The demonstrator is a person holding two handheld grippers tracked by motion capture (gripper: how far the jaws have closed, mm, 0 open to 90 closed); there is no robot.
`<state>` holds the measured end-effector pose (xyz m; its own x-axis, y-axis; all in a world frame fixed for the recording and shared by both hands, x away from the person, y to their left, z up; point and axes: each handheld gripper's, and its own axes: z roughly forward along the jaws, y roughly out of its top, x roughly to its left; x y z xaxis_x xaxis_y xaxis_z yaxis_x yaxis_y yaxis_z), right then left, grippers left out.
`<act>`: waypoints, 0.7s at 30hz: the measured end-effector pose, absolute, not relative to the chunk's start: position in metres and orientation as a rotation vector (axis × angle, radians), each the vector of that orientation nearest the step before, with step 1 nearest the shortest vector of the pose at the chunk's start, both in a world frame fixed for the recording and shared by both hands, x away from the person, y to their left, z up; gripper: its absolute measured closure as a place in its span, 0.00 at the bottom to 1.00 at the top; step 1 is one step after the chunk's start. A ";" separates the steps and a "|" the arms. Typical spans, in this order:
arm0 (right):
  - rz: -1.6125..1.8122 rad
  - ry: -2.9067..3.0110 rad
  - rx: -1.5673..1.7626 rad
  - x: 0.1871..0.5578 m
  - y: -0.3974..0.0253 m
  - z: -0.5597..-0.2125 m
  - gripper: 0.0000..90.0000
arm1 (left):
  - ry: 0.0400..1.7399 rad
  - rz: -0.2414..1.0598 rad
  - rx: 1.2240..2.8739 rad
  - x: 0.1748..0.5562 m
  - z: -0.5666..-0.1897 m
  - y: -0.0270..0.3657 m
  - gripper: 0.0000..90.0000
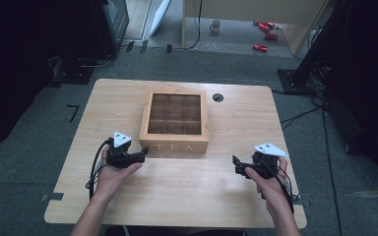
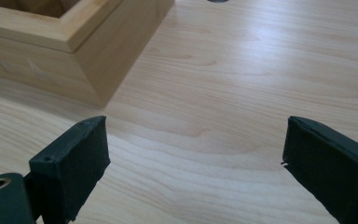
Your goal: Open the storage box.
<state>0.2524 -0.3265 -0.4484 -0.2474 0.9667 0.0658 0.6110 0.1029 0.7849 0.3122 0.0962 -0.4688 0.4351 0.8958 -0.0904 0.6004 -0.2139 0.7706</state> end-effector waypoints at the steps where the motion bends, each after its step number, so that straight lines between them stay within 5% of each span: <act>1: 0.998 1.921 1.533 0.256 -0.320 -0.447 0.08 | 1.262 0.479 1.910 0.312 -0.469 0.096 0.33; 21: 1.014 1.978 1.490 0.287 -0.273 -0.435 0.08 | 1.211 0.393 1.899 0.324 -0.469 0.096 0.65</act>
